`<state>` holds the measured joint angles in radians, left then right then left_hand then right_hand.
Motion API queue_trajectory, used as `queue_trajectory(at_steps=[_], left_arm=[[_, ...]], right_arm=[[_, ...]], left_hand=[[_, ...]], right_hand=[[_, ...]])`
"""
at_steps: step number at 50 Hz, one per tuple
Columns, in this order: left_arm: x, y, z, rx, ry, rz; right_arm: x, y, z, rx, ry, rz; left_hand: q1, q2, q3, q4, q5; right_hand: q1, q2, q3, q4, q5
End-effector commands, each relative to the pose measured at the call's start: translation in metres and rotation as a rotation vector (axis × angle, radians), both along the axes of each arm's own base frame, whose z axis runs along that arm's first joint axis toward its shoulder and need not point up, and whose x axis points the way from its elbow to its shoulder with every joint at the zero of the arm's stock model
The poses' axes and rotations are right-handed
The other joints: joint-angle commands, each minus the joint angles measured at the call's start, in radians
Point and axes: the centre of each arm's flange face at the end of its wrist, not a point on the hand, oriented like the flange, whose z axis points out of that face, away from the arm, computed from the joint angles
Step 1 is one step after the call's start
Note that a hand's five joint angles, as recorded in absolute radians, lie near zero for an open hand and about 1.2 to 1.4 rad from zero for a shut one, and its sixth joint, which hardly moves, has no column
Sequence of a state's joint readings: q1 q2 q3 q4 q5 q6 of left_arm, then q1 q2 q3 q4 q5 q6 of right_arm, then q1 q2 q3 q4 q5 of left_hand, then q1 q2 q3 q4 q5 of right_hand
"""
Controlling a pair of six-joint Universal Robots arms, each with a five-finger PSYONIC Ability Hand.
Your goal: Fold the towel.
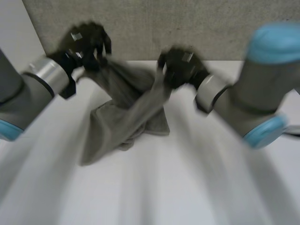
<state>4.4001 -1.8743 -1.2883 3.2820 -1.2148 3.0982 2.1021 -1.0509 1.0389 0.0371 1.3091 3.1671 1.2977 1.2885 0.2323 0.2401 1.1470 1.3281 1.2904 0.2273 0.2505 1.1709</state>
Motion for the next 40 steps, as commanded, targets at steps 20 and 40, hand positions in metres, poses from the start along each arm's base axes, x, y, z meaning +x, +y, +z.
queue_trajectory(at_steps=[20, 40], left_arm=[[0.026, 0.046, -0.026, 0.113, 0.109, 0.043], [0.059, -0.008, -0.055, 0.055, -0.016, 0.245]], right_arm=[[-0.039, 0.002, -0.008, 0.017, 0.214, 0.066], [-0.085, 0.067, -0.095, 0.172, 0.286, -0.124]], left_hand=[[0.099, 0.108, -0.058, -0.066, 0.075], [0.099, 0.108, -0.058, -0.066, 0.075]], right_hand=[[-1.154, -1.116, -0.053, -0.076, -1.171], [-1.154, -1.116, -0.053, -0.076, -1.171]])
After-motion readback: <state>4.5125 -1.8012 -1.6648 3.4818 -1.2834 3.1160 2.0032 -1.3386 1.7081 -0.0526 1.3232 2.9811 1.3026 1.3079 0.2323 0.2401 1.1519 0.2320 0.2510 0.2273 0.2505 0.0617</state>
